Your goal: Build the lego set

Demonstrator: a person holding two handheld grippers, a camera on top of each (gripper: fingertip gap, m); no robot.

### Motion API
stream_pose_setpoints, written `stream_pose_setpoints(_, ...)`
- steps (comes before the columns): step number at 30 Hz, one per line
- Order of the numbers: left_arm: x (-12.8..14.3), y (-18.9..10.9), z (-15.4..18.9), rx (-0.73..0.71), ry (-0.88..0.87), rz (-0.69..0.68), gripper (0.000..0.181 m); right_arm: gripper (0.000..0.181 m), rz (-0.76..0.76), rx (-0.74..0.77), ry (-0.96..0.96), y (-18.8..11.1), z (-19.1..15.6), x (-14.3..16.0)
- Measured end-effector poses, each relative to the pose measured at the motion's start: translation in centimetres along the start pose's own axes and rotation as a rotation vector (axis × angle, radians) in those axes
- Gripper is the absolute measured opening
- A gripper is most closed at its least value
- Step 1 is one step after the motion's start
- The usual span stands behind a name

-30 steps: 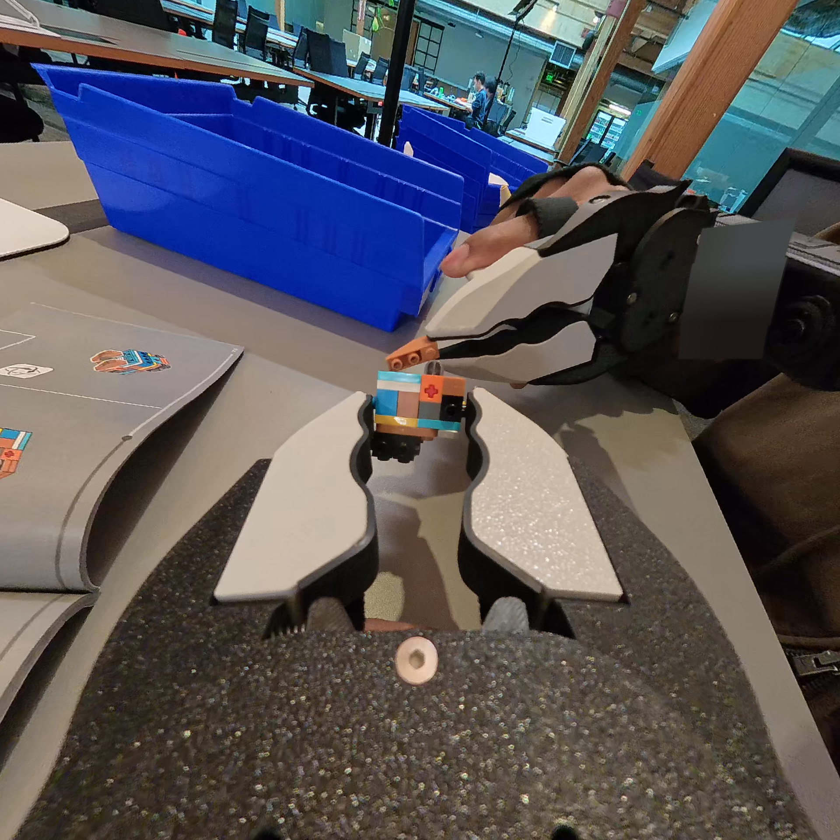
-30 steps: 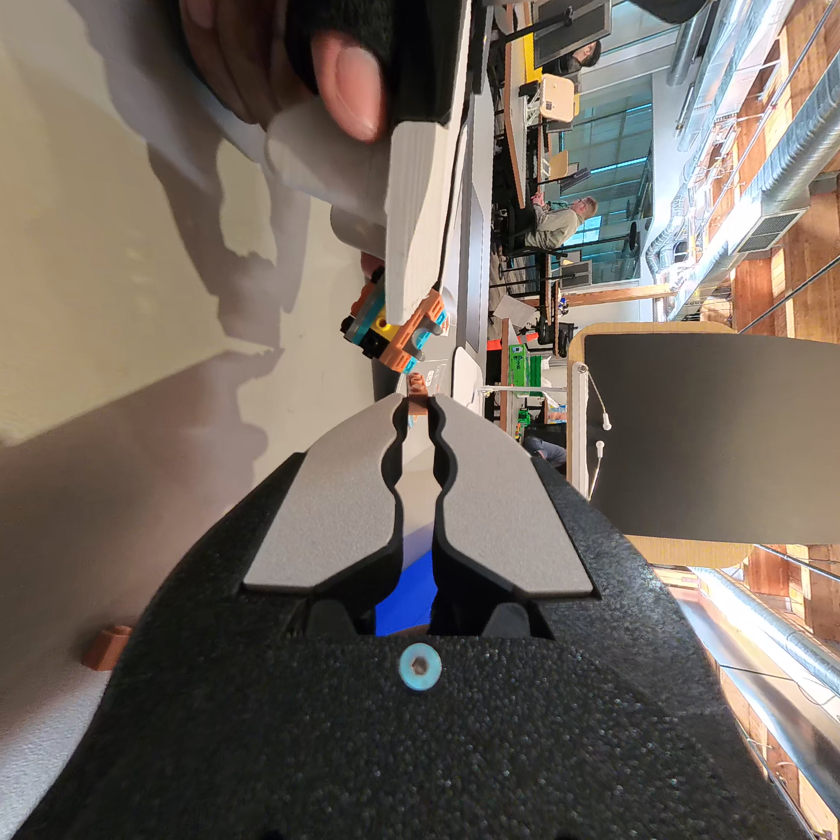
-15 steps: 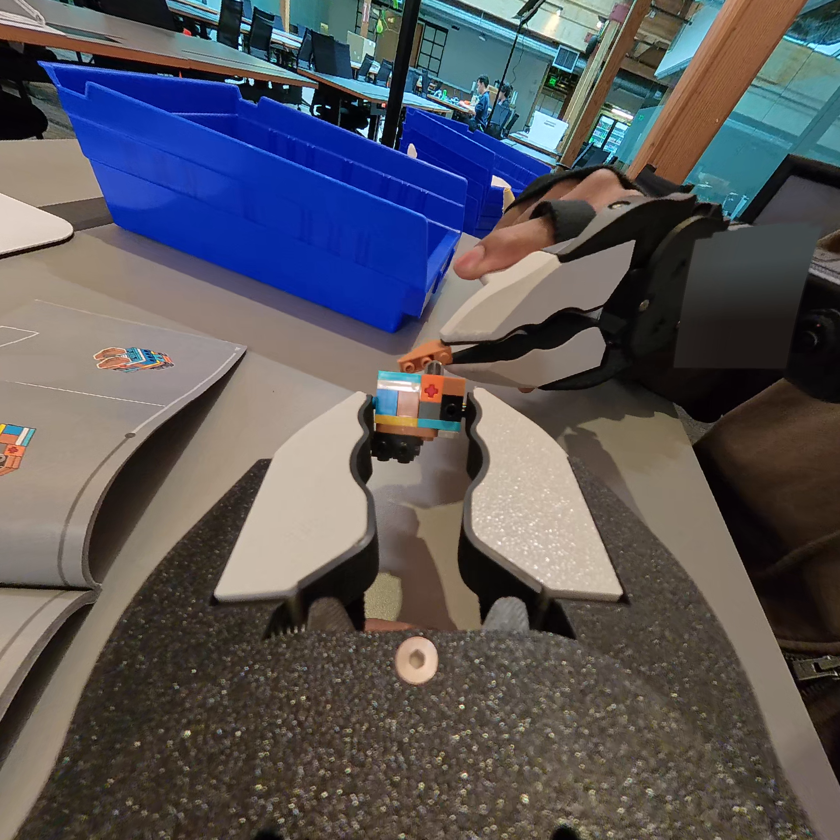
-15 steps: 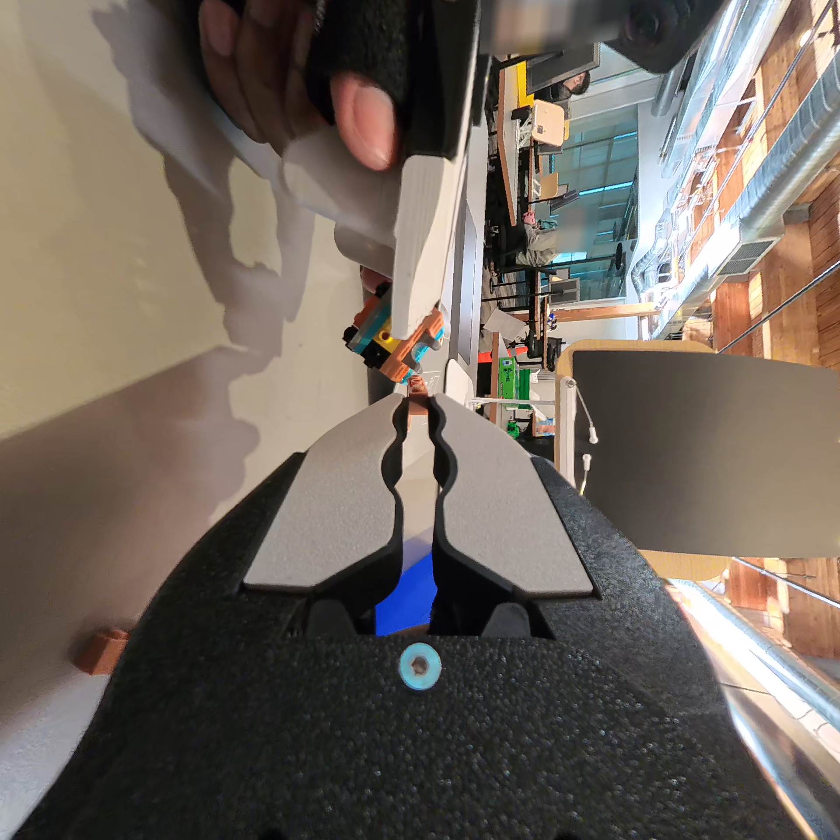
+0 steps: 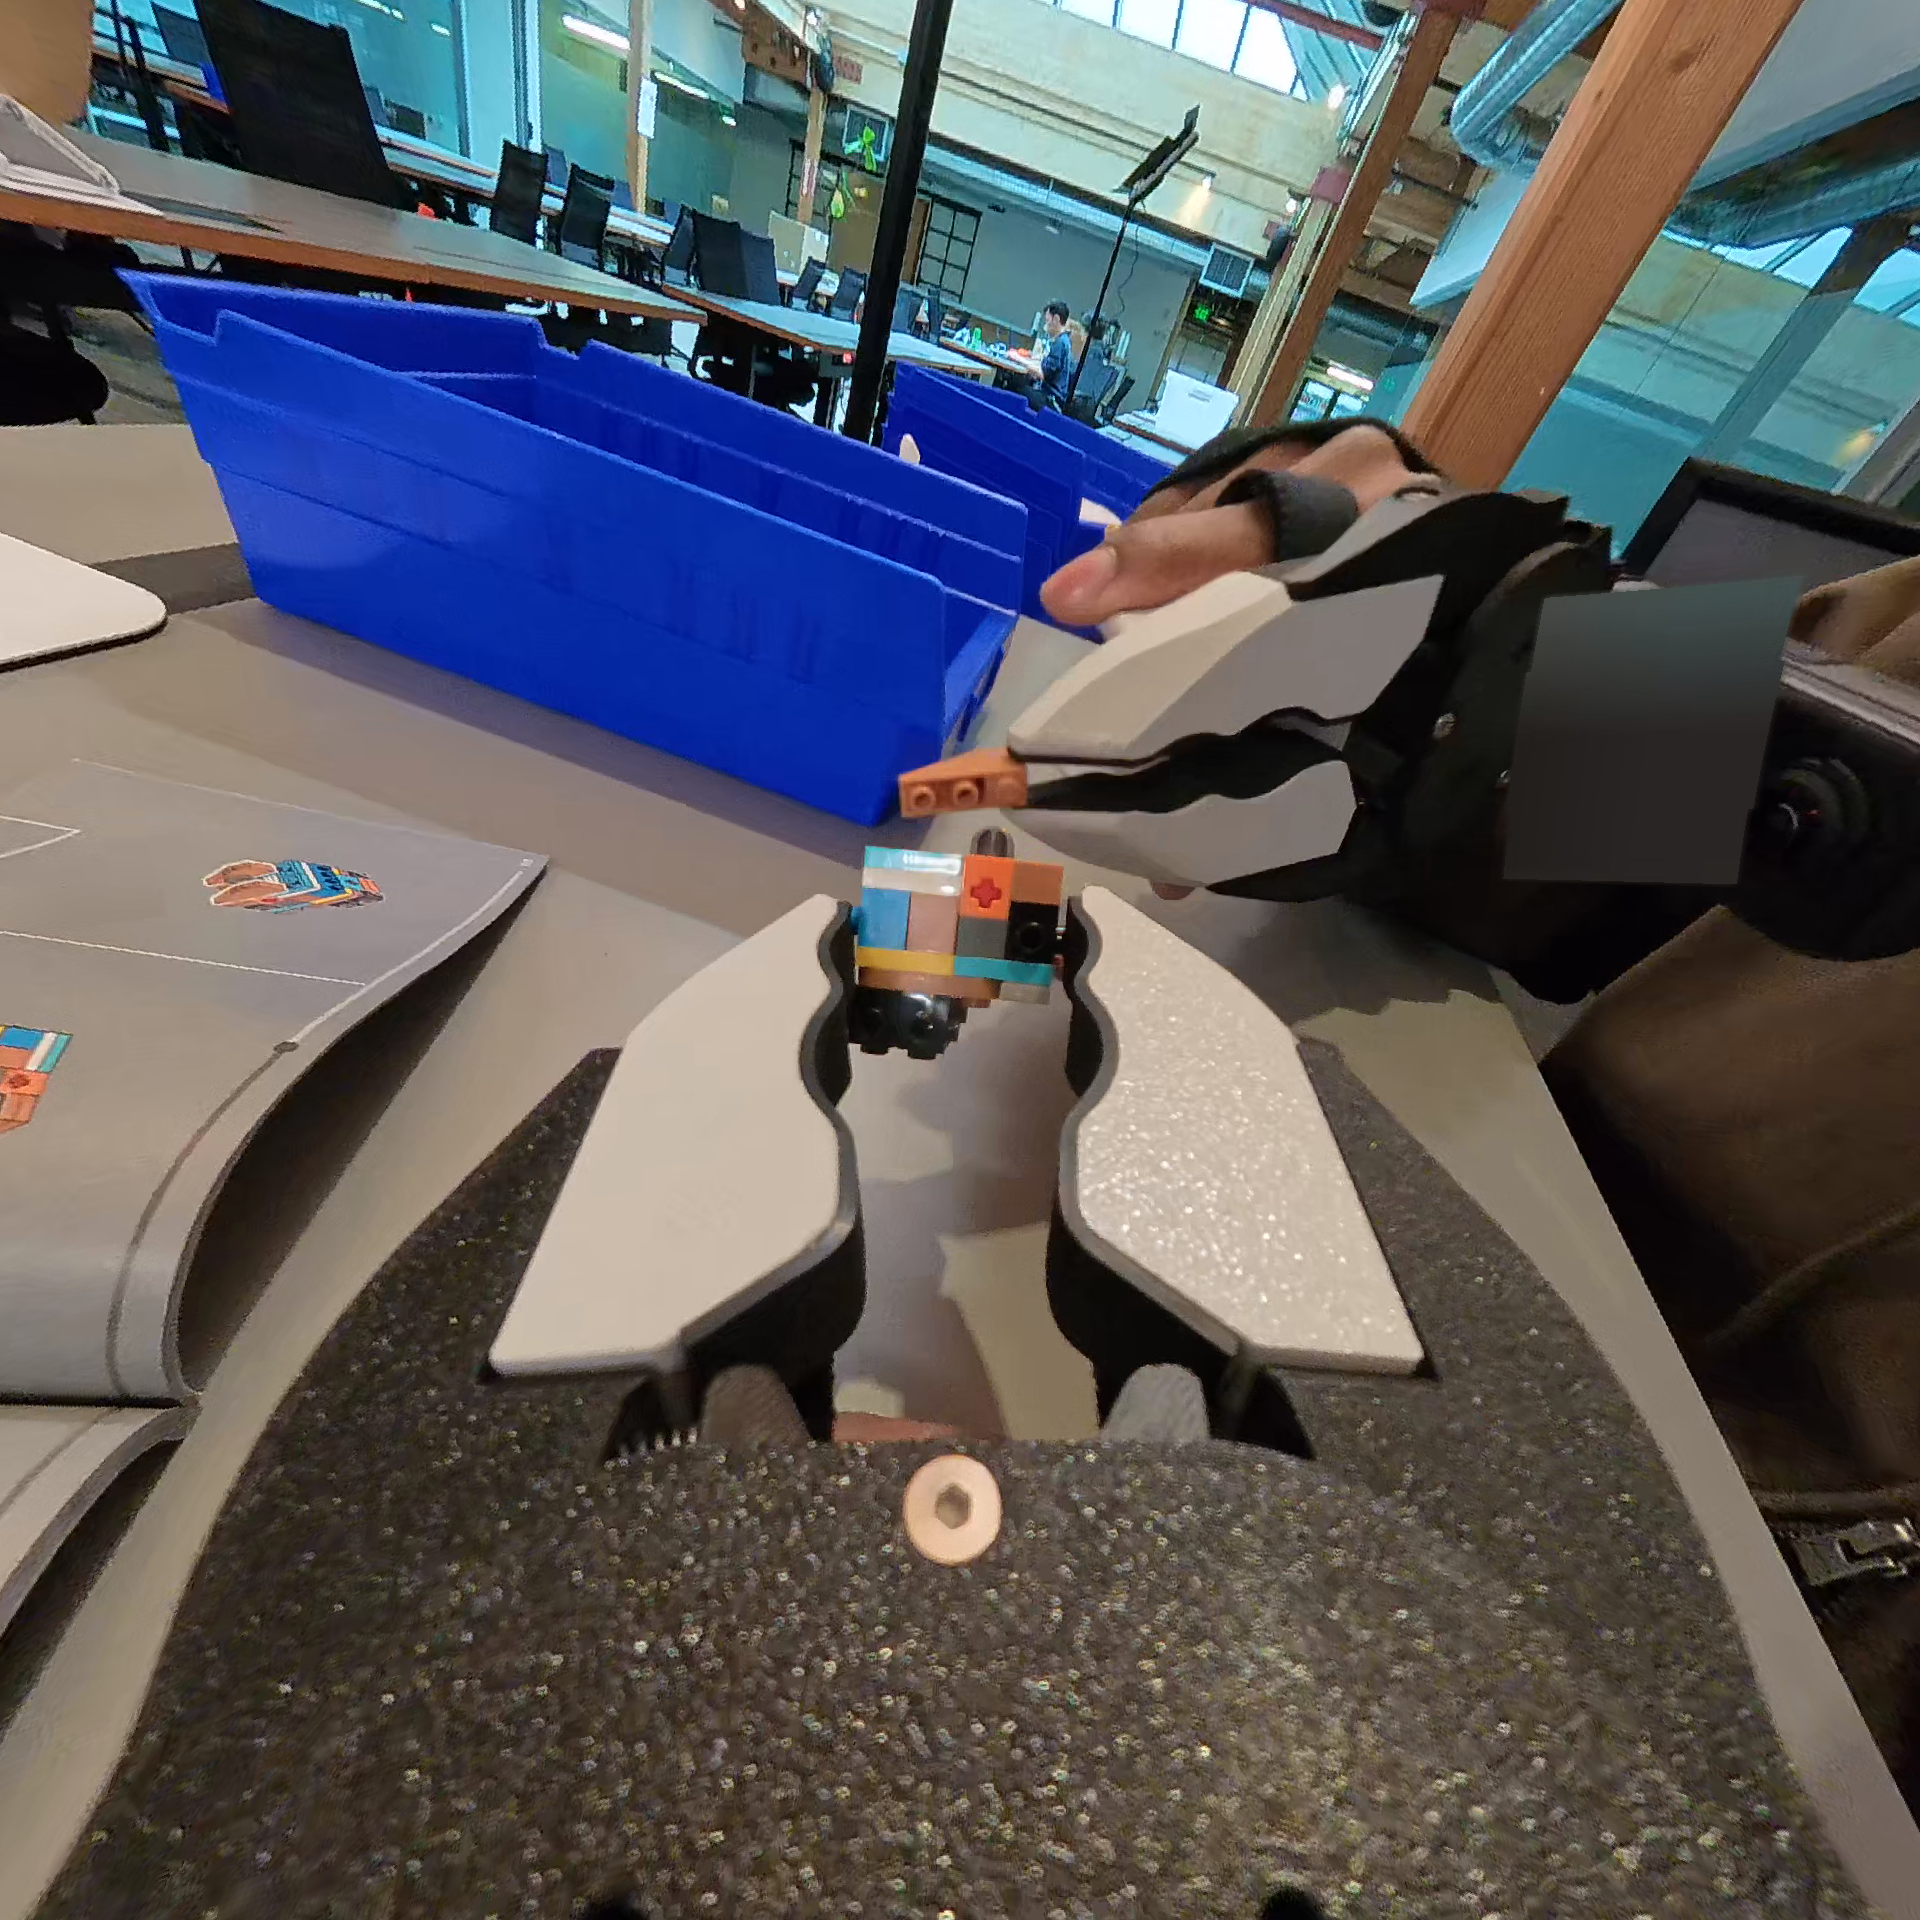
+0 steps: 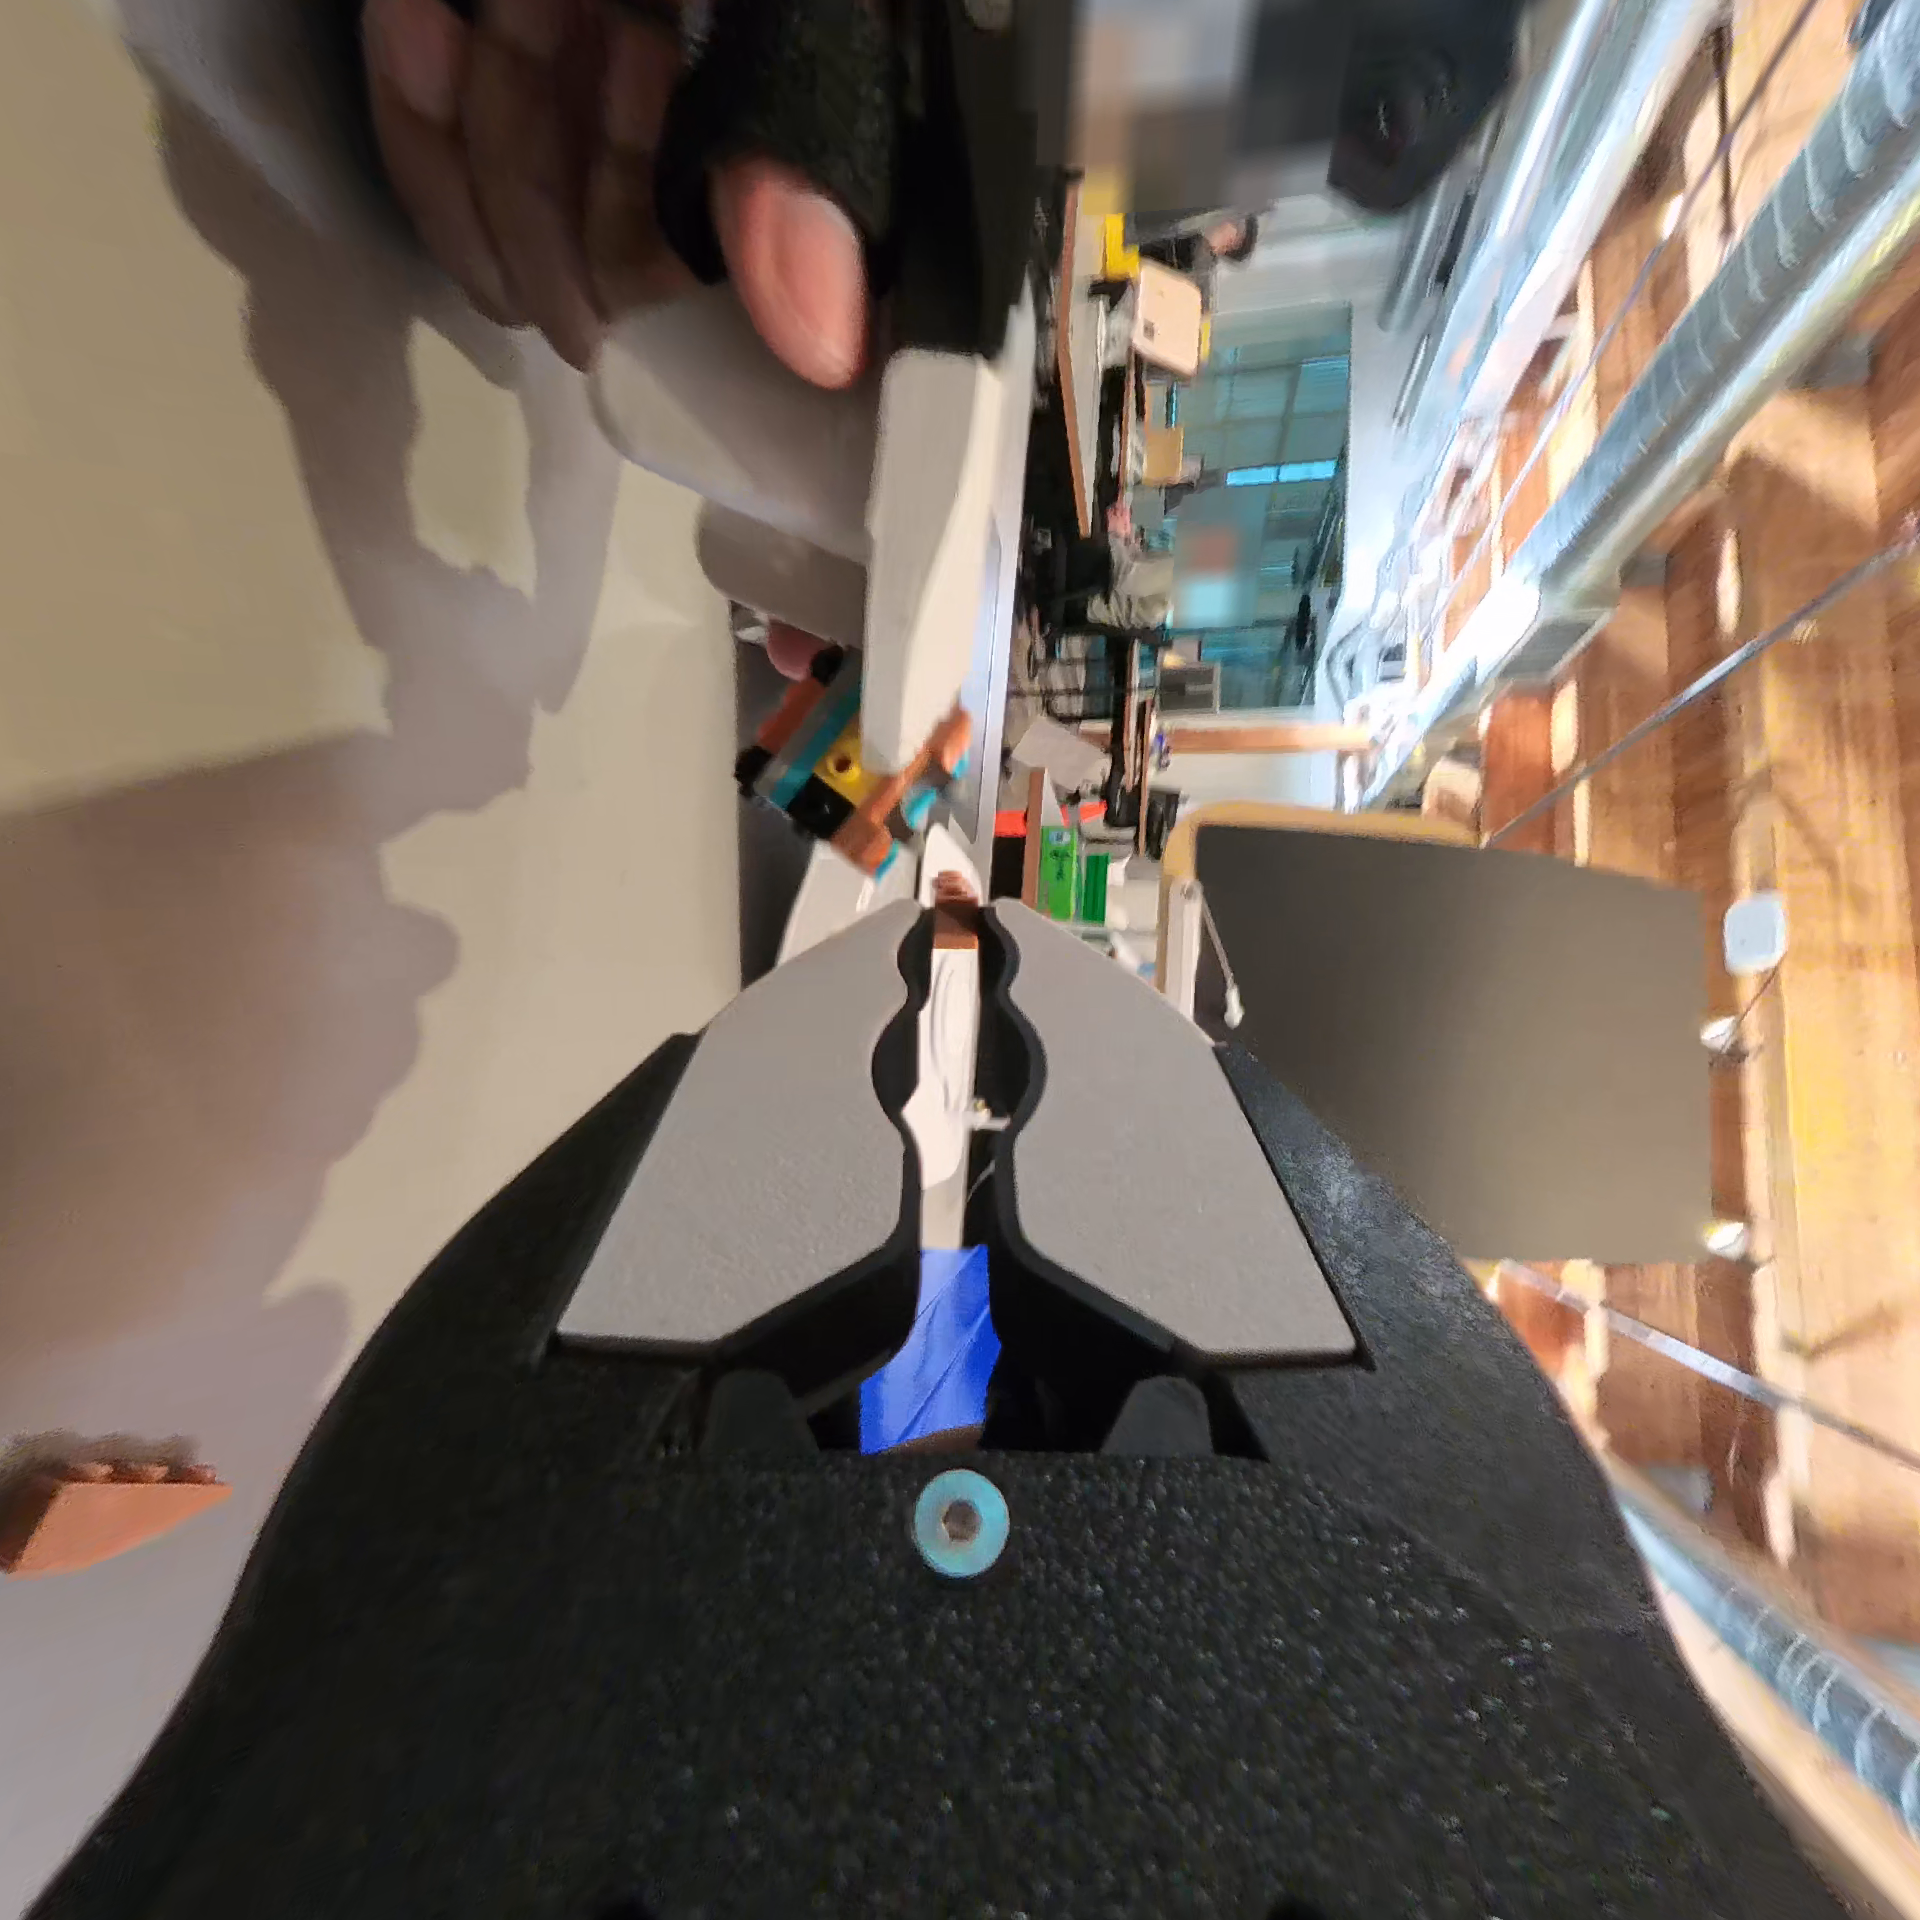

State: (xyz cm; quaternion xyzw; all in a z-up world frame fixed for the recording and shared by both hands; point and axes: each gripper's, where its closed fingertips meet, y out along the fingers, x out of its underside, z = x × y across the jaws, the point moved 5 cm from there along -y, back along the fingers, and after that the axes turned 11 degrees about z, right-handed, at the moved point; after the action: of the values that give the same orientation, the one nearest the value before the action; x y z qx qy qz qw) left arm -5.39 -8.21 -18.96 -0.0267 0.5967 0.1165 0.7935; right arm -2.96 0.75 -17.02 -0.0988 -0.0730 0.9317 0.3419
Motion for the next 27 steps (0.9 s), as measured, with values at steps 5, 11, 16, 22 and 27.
stream_pose_setpoints(5,-0.5,-0.3,-0.6,-0.024,-0.029,0.045,0.038,0.008,-0.085,-0.14,0.104,-0.2,-1.6,2.0)
stream_pose_setpoints(11,-1.5,-1.0,-1.6,-0.033,-0.162,0.158,0.038,0.008,-0.151,-0.292,0.003,0.0,-4.4,3.2)
stream_pose_setpoints(16,-2.3,-1.6,-1.8,0.024,-0.293,0.271,0.038,0.008,-0.21,-0.426,-0.111,0.1,-6.0,4.0)
stream_pose_setpoints(22,-3.3,-2.5,-2.1,0.175,-0.538,0.438,0.038,0.008,-0.248,-0.534,-0.227,0.8,-7.1,4.0)
stream_pose_setpoints(27,-3.7,-3.0,-2.2,0.235,-0.596,0.505,0.038,0.008,-0.251,-0.537,-0.247,1.4,-7.5,3.7)
